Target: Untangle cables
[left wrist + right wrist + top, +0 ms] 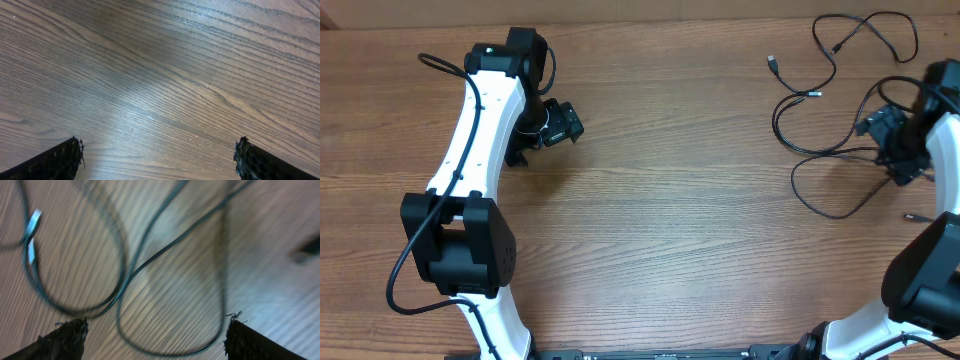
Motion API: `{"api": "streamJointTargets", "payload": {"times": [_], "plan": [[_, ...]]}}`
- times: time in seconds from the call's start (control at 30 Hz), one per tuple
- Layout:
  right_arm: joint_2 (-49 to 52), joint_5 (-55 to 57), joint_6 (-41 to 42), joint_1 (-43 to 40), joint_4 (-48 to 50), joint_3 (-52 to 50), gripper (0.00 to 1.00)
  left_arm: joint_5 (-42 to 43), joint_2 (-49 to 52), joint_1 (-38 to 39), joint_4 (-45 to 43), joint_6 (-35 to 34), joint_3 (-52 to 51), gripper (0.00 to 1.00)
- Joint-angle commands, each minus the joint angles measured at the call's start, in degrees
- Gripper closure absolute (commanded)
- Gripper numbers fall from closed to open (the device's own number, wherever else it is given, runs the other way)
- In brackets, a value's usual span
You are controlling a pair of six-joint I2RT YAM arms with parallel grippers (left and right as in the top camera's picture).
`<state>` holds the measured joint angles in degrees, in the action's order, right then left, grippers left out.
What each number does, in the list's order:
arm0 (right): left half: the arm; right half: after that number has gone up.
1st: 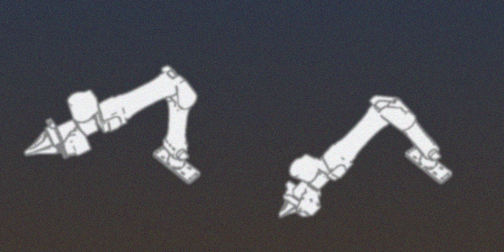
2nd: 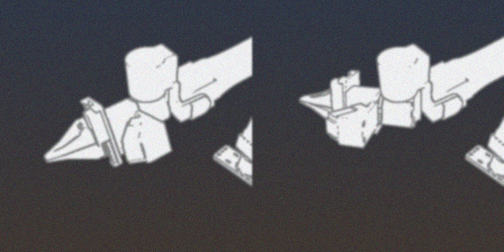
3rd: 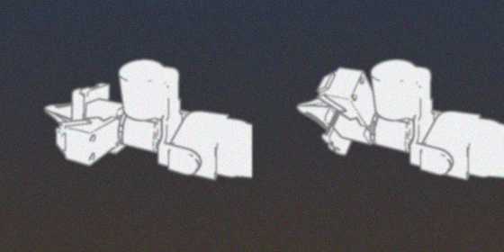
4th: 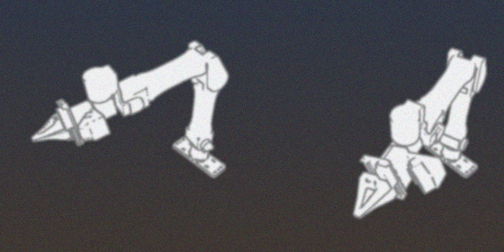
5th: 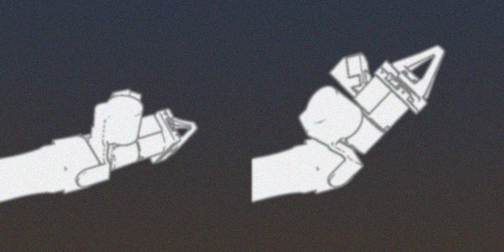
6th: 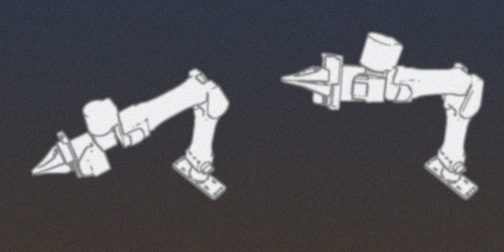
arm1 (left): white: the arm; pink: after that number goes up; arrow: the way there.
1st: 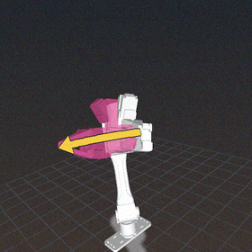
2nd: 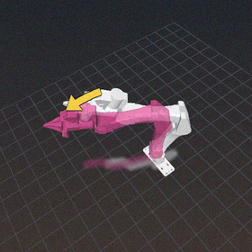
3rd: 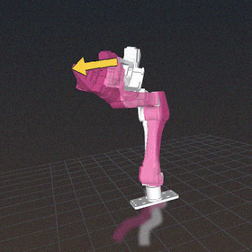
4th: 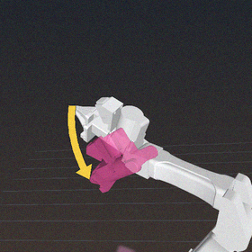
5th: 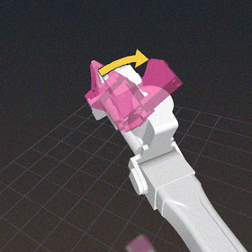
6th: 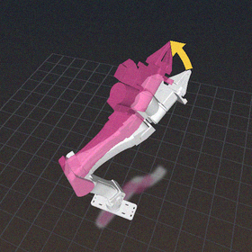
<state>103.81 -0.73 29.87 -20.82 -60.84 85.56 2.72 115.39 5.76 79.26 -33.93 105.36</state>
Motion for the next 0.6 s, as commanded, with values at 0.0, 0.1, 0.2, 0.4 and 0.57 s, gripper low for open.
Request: {"api": "streamJointTargets", "payload": {"times": [0.0,0.1,0.2,0.4,0.57], "plan": [[0.07,-3.02,-3.58,2.89,0.94,-1.29,0.12,-0.55,-1.62,-0.07,-0.07,0.96,1.20,0.01],[0.07,-2.95,-3.56,5.33,3.67,-3.87,0.11,-0.55,-1.62,-0.07,-0.07,0.96,1.20,0.01],[0.07,-2.80,-3.52,7.41,7.02,-7.48,0.11,-0.55,-1.62,-0.07,-0.07,0.96,1.20,0.00],[0.11,-2.80,-2.69,10.86,13.88,-14.53,0.51,-0.55,-1.62,-0.07,-0.04,0.96,1.20,0.00],[0.20,-0.68,-2.69,13.64,19.47,-18.51,0.61,-0.55,-1.62,-0.07,-0.07,0.96,1.20,0.01]]}}
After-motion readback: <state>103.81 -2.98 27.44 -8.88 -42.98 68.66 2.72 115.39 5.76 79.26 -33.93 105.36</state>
